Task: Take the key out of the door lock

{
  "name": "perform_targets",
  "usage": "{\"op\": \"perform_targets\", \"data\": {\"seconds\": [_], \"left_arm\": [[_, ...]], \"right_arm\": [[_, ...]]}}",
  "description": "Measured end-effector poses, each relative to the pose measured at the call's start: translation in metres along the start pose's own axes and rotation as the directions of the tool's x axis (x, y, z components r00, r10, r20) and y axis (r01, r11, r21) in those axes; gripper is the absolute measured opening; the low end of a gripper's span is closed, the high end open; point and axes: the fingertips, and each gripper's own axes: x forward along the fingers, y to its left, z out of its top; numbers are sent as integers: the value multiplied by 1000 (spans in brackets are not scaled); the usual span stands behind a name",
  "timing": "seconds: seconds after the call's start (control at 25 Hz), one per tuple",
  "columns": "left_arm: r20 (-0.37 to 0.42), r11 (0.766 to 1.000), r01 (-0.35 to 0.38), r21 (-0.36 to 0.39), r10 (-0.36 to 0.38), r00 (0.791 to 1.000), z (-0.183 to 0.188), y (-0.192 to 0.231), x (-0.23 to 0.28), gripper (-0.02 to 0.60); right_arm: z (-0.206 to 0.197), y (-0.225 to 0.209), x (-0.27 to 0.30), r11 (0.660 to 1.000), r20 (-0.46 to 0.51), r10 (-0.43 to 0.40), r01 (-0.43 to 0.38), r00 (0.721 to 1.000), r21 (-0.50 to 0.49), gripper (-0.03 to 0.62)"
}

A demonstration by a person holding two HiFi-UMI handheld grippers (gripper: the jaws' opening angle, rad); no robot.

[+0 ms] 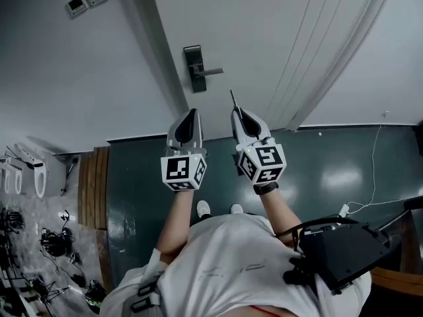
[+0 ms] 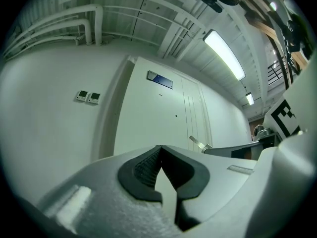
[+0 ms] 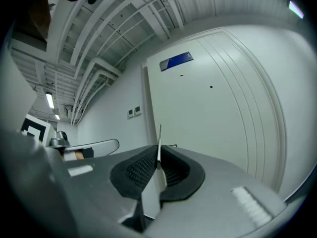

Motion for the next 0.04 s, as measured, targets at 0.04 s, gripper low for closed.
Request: {"op": "perform_targets", "data": {"seconds": [0.04], "left_arm": [[3, 1000, 3, 0, -3, 1000, 2, -4, 1, 2]], "right_arm": [[3, -6, -4, 1000, 3, -11, 11, 1000, 3, 28]]}}
